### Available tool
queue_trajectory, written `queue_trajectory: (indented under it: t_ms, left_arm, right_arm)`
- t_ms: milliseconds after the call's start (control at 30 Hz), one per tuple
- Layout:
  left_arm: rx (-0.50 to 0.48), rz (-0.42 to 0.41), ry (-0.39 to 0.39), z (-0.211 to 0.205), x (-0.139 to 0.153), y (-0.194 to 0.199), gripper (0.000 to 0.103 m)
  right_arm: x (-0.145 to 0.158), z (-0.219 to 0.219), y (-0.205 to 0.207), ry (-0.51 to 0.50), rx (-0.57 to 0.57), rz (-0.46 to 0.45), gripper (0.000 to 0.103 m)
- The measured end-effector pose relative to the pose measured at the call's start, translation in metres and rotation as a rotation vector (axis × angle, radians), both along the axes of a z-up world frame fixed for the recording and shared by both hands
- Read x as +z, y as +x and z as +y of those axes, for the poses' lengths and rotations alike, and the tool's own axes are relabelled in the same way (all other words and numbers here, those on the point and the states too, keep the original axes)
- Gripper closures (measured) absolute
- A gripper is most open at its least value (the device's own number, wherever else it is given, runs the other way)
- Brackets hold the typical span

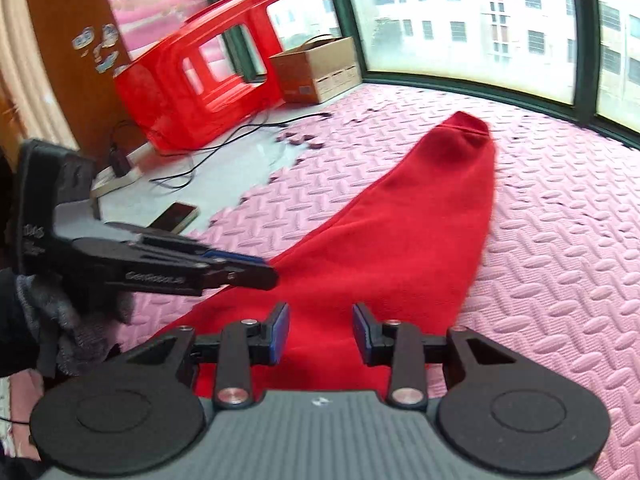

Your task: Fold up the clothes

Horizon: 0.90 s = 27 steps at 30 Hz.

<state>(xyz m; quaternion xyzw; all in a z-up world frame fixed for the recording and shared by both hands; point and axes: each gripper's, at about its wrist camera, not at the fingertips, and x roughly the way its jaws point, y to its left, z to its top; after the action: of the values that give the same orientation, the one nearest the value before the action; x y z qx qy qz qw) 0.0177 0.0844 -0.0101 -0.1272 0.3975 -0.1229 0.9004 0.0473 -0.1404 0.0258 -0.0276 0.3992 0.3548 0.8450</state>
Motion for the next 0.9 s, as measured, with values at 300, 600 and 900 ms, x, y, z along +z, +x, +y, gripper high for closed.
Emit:
queue_trajectory:
  t_ms: [300,600,900]
  left_arm:
    - [0.020,0.068,0.015,0.004,-0.008,0.029,0.066]
    - [-0.009,0.085,0.003,0.008,-0.012,0.042,0.086]
    - [0.004,0.088,-0.009,0.010,-0.015,0.062,0.089]
  right_arm:
    - [-0.025,-0.031,0.082,0.055,-0.261,0.126,0.068]
    - [-0.059,-0.024,0.131,0.126,-0.281,0.226,0.067]
    - [-0.060,-0.016,0.151,0.128,-0.299,0.194,0.088]
